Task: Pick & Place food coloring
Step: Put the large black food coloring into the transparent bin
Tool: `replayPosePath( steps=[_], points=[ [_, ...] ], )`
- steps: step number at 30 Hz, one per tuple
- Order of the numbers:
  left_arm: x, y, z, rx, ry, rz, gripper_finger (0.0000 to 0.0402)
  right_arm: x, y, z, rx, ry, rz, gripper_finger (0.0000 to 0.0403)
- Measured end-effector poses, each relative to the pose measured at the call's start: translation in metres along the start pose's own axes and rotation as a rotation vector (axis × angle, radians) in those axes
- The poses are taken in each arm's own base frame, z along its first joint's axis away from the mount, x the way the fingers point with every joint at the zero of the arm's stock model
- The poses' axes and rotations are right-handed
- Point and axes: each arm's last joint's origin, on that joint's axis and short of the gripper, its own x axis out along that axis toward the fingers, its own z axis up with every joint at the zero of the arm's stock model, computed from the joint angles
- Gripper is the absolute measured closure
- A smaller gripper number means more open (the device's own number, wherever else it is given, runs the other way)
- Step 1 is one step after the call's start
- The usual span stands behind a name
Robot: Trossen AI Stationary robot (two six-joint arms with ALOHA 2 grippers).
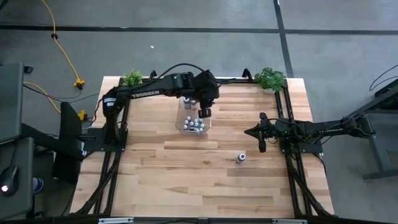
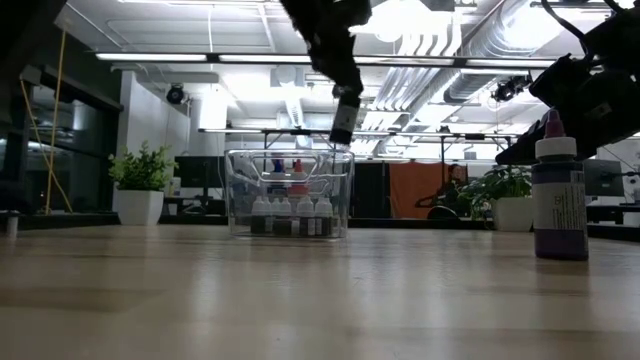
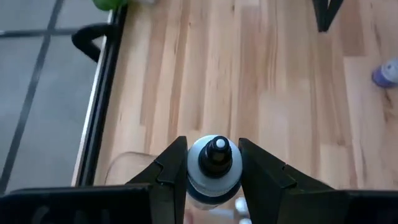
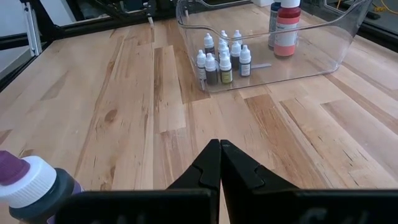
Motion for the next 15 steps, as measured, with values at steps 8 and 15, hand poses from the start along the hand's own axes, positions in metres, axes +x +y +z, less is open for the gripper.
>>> replayPosePath(
  steps=[8, 15],
  points=[
    [0.01, 0.016, -0.032, -0.027, -0.092, -0.03, 0.0297, 0.0, 0.0, 0.0, 0.0, 0.0, 0.001, 0.0402],
    [0.024, 0.033, -0.051, -0.087, -0.12, -0.12, 0.0297, 0.0, 0.0, 0.0, 0.0, 0.0, 0.0, 0.0402]
  ],
)
